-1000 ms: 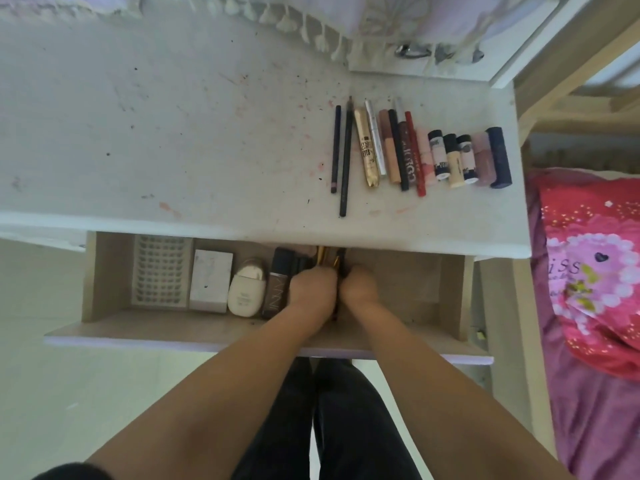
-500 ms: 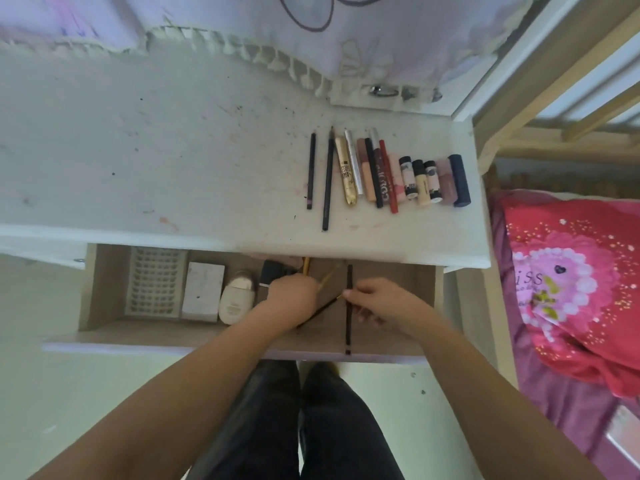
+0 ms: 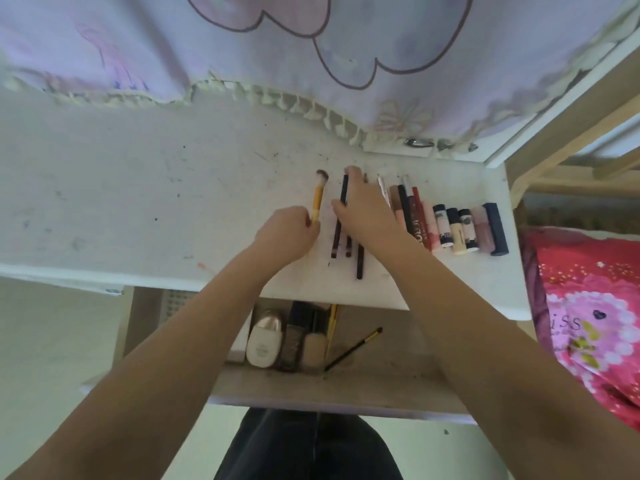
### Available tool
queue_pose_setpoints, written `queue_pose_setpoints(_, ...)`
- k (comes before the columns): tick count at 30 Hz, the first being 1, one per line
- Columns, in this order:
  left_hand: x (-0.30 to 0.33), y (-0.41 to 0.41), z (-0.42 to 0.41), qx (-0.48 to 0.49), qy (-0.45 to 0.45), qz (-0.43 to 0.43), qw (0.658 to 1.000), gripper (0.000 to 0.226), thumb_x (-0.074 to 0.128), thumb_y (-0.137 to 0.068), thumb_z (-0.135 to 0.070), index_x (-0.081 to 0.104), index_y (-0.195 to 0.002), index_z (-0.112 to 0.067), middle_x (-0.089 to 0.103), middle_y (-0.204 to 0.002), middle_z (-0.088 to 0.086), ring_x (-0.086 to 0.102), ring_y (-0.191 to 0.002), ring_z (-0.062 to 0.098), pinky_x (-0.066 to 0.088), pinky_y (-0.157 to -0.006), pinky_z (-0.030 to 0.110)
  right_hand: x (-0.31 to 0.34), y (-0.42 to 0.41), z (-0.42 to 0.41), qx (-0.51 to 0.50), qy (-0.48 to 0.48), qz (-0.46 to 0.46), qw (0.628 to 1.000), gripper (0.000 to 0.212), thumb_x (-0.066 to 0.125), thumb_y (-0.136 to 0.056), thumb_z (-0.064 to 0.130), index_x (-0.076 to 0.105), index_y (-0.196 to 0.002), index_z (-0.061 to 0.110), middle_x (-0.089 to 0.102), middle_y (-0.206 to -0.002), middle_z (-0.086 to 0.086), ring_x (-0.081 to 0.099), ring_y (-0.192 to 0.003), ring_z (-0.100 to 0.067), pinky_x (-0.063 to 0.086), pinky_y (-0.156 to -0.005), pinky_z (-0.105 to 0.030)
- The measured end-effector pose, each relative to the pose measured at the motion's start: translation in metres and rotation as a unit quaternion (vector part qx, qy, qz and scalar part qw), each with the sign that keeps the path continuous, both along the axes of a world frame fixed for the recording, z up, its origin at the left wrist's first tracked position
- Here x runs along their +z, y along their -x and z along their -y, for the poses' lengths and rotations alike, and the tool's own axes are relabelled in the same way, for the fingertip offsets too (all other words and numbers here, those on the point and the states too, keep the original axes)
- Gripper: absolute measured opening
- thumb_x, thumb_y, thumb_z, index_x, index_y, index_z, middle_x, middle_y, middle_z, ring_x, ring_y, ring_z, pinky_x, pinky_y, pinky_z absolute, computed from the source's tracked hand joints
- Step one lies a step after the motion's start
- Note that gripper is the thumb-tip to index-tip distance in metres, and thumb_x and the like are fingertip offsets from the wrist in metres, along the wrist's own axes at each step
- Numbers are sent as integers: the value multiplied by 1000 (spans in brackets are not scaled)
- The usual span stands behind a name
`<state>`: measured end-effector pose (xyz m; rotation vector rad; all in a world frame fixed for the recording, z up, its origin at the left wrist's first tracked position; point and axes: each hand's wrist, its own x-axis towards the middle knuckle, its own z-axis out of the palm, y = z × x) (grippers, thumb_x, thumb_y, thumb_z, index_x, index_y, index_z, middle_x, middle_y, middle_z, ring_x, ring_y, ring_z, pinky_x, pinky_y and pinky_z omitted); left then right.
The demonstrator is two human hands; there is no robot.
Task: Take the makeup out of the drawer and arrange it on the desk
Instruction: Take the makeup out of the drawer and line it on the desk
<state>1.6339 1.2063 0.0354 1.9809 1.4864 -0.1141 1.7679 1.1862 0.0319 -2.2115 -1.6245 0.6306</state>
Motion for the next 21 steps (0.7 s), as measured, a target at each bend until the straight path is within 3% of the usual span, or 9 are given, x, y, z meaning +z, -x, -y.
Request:
queue_pose_setpoints(2,-9,-15,-9,-6,0,-23,1000,27,41,-97,-31,49,-82,-11,51,-79,4,50,-72,20,38,-63,30,-10,4,-10,14,1,71,997,32,39,-95,17,40,-126,10,44,-65,3,53,-69,-20,41,-78,-39)
queue_pose_setpoints(5,-16,-27,-10,-32,-3,-43,999,31,39,-96,-36,45,-74,-14,48,-73,1,49,-68,20,36,-59,28,-16,2,-11,28,6,162,986,25,37,-95,12,44,-119,8,64,-91,-10,62,-85,-32,38,-60,-35)
queue_pose_setpoints(7,-18,-29,-6,-48,-8,-57,997,33,39,-96,-38,42,-71,-16,46,-69,-1,46,-61,15,31,-52,27,-13,-4,-5,39,-2,189,981,24,41,-96,15,46,-119,9,65,-101,-10,63,-87,-31,36,-59,-33)
queue_pose_setpoints(10,-16,-15,9,-71,-51,-56,995,30,38,-97,-39,44,-79,-17,45,-68,-3,43,-58,12,31,-52,26,2,-13,25,46,-49,99,993,20,43,-97,25,54,-108,13,63,-90,-2,60,-76,-20,42,-60,-30)
queue_pose_setpoints(12,-17,4,36,-65,-70,12,995,27,41,-97,-37,45,-77,-20,48,-65,-4,46,-57,9,32,-52,23,3,-14,65,78,-61,8,995,15,45,-97,26,57,-96,16,58,-73,5,53,-60,-8,45,-54,-26)
queue_pose_setpoints(15,-29,32,103,-83,-15,95,992,20,46,-95,-33,50,-77,-24,54,-66,-7,53,-60,6,40,-52,23,-28,-8,139,79,115,-78,987,18,47,-96,29,53,-80,23,51,-66,11,51,-59,-4,42,-56,-22)
queue_pose_setpoints(18,-66,39,151,-128,50,48,989,18,45,-95,-31,57,-92,-19,61,-81,-5,61,-76,16,50,-66,31,-81,-8,188,19,321,-95,942,33,44,-97,28,48,-65,19,54,-67,2,57,-67,-21,37,-54,-25)
queue_pose_setpoints(21,-100,21,149,-100,37,-25,994,20,43,-96,-25,56,-107,-14,65,-96,7,63,-85,25,49,-67,32,-118,-2,191,-84,343,-112,929,32,40,-99,25,62,-83,8,65,-88,-14,63,-87,-30,43,-64,-27)
